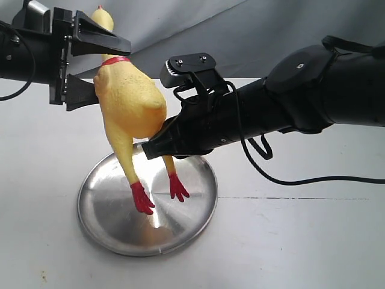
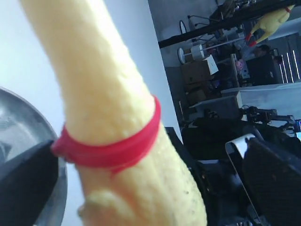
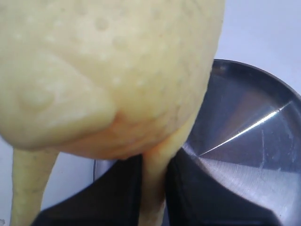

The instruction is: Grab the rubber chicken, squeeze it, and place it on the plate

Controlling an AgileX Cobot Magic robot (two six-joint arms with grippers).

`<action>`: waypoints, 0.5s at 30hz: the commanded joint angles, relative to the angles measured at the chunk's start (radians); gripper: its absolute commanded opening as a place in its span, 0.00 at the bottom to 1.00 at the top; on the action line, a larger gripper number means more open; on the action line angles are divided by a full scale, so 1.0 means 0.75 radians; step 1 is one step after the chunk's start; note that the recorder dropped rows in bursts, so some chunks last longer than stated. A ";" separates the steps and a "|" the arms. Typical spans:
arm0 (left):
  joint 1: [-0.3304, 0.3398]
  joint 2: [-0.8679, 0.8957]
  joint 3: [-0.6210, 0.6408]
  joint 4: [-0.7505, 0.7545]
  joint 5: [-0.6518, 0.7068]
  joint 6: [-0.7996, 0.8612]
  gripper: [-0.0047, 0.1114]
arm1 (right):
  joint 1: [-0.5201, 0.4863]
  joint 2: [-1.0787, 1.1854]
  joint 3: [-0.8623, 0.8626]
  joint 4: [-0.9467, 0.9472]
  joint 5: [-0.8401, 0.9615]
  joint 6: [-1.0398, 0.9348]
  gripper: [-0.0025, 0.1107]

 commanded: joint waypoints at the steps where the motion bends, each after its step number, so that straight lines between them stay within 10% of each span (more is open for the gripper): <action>1: 0.031 -0.013 -0.006 0.122 0.004 -0.063 0.80 | 0.001 -0.005 0.000 -0.001 -0.009 -0.008 0.02; 7: 0.089 -0.013 -0.006 0.164 0.004 -0.074 0.07 | -0.001 -0.005 0.000 -0.026 -0.083 -0.003 0.02; 15: 0.201 -0.071 -0.006 -0.037 0.004 0.053 0.05 | -0.001 0.028 0.000 -0.161 -0.119 0.127 0.02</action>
